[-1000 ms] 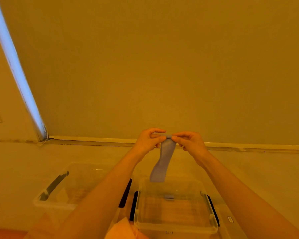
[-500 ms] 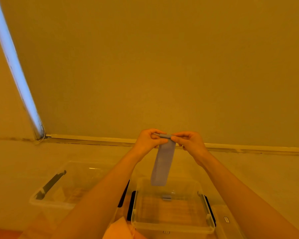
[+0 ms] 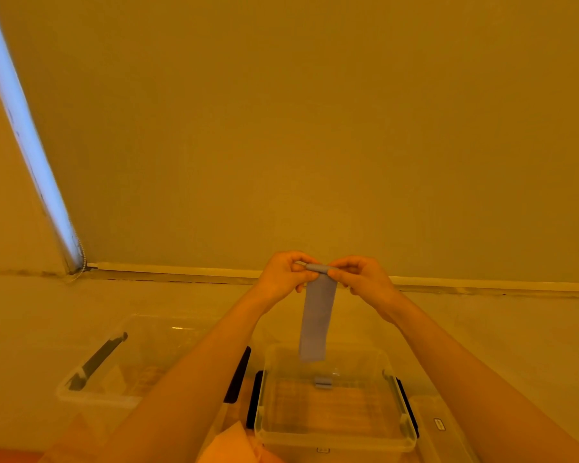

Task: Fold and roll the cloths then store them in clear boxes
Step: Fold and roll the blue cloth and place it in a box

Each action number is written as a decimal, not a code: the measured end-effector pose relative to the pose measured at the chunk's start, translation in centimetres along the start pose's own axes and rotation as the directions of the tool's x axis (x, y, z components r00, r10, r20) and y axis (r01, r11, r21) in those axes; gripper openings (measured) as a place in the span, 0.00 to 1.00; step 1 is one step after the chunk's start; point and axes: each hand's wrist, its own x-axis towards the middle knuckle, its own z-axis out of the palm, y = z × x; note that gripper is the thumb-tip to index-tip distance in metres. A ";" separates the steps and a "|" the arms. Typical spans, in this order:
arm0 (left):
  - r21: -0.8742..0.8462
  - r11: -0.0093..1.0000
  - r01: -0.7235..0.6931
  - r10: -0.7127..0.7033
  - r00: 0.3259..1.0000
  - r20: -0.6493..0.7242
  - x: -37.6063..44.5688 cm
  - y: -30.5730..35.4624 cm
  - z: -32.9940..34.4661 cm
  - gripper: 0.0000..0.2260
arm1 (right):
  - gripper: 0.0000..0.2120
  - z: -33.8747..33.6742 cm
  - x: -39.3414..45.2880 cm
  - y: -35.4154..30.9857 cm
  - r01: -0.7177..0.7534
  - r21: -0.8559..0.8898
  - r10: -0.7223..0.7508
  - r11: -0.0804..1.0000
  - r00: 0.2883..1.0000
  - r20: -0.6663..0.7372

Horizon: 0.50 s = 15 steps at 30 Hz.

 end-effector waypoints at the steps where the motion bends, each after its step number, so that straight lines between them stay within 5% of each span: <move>1: -0.003 1.000 -0.002 0.002 1.000 -0.002 0.0 0.0 0.0 0.08 | 0.09 0.0 0.0 0.0 0.003 -0.002 -0.003 1.000 1.000 0.009; 9: -0.172 0.983 0.067 -0.072 0.997 -0.027 -0.4 -0.2 -0.3 0.09 | 0.02 0.1 0.1 0.0 0.024 -0.003 -0.024 1.000 0.998 -0.064; 15: -0.234 0.972 -0.009 -0.054 0.964 -0.261 0.1 -0.8 1.0 0.05 | 0.08 0.8 0.4 0.2 0.057 0.054 -0.051 0.997 0.992 -0.114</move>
